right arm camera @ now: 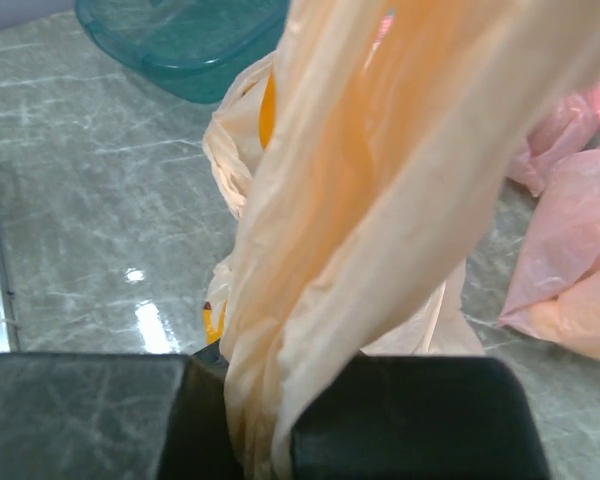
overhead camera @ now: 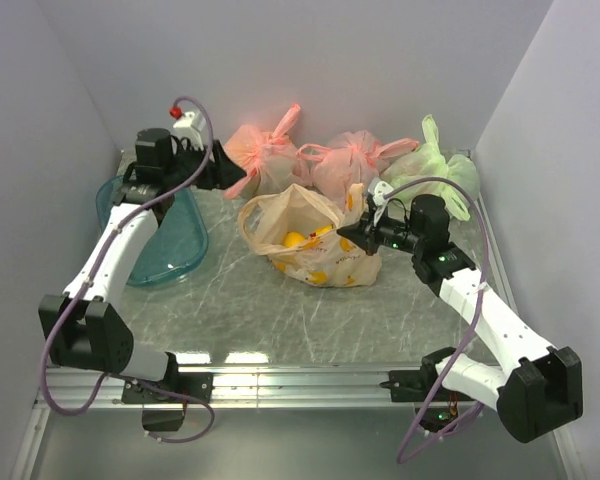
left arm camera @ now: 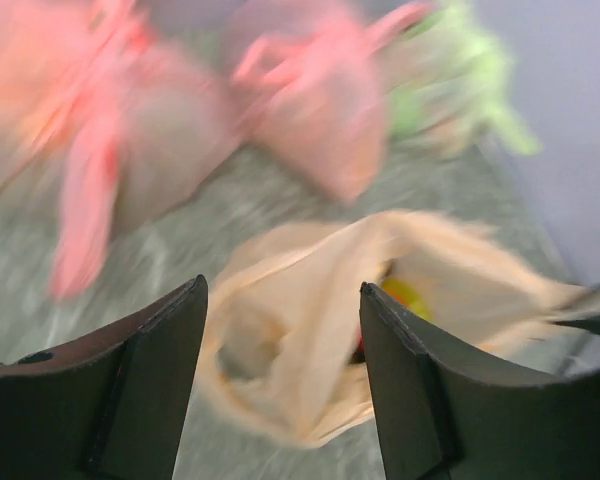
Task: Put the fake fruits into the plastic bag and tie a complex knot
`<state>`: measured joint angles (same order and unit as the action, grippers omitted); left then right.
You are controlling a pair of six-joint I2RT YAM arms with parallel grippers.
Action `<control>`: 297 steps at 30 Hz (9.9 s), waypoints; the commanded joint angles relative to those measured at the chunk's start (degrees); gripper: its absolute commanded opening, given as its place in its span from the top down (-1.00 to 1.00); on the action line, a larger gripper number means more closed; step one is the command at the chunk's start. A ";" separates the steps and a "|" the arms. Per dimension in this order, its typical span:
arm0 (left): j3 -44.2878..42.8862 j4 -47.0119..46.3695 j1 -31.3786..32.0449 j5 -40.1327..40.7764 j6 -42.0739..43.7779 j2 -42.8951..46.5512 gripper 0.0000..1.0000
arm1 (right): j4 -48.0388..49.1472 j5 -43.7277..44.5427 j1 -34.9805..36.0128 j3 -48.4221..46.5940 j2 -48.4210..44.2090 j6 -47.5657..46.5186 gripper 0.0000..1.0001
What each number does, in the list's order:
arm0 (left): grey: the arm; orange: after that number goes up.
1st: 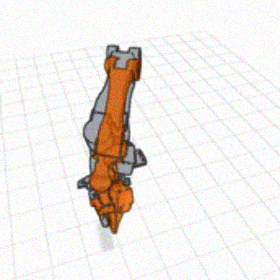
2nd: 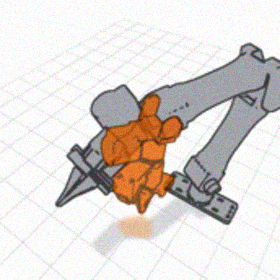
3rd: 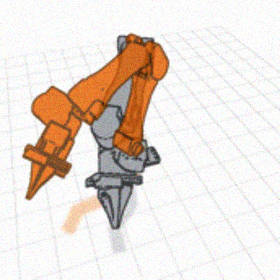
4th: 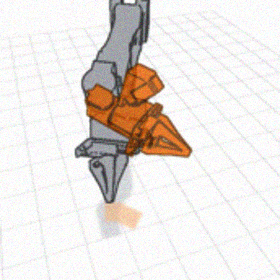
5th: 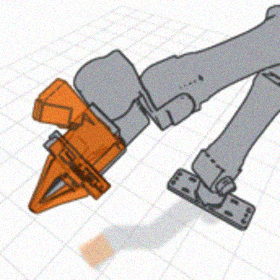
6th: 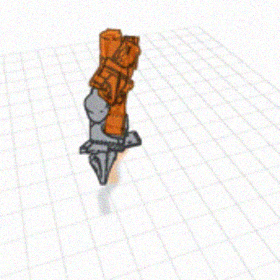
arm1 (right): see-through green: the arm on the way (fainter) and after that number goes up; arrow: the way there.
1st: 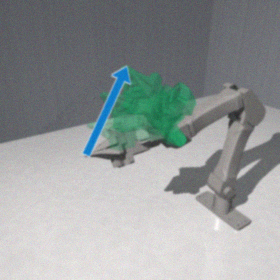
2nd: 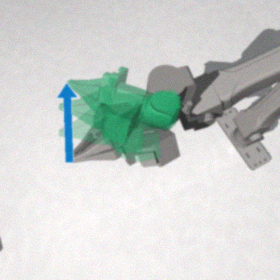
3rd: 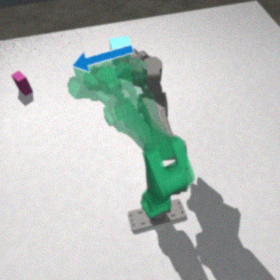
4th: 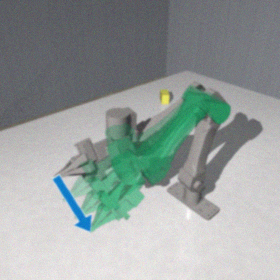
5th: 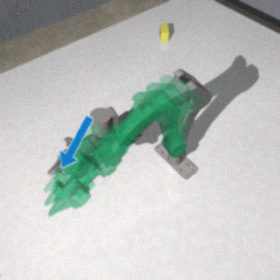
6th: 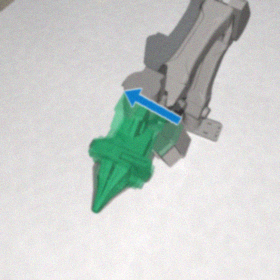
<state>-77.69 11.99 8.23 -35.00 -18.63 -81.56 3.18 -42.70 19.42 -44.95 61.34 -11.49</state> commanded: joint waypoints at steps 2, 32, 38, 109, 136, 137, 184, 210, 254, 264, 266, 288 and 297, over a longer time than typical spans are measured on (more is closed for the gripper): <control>4.47 12.51 1.00 14.96 5.89 -2.89 -0.36 | -0.10 -1.86 -0.61 -2.42 0.79 2.96 1.00; 8.28 4.52 0.74 -4.20 -4.06 -12.58 0.99 | -4.57 -0.11 -2.98 -7.78 2.21 6.03 1.00; -15.88 17.26 1.35 0.72 1.13 -5.99 1.00 | -13.18 -5.54 -10.96 -21.57 0.89 15.76 1.00; 4.30 21.68 18.49 23.22 9.76 8.52 0.99 | 1.00 6.57 9.21 -19.56 9.82 -3.45 -0.74; 1.05 20.27 19.19 23.15 10.19 13.27 0.34 | 5.87 7.54 19.95 -25.36 26.81 -5.92 0.95; 1.05 20.18 19.28 22.70 10.54 13.09 0.48 | 5.87 7.37 19.87 -25.19 26.81 -5.83 0.95; 4.15 16.19 0.67 -3.45 4.19 17.67 -0.23 | 27.85 5.89 24.18 -11.47 37.97 16.23 1.00; 35.15 -24.28 1.43 -25.65 12.13 18.55 -0.79 | 26.96 -11.70 22.50 -17.28 37.45 20.98 1.00; 29.17 -5.57 3.11 4.24 1.41 2.72 0.99 | -10.83 17.47 18.55 -17.63 37.45 -0.82 0.79; 28.21 -4.43 4.25 4.51 1.93 3.42 0.99 | -16.36 22.40 18.55 -24.39 26.03 -1.18 0.16; 28.38 -4.78 4.43 4.33 1.76 3.42 0.99 | -16.54 19.60 18.46 -23.96 25.23 -0.03 0.02; 27.24 -4.08 4.43 2.23 1.85 3.95 0.99 | -21.28 13.44 14.09 -25.98 16.28 4.88 -0.46; 26.10 -4.95 4.43 -0.68 3.25 4.83 0.99 | -19.18 8.07 -8.94 -12.98 3.96 6.57 -0.82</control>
<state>-49.12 8.45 12.47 -33.06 -16.62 -79.18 -15.00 -32.25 14.24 -61.84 64.95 -4.82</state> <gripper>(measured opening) 0.014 0.909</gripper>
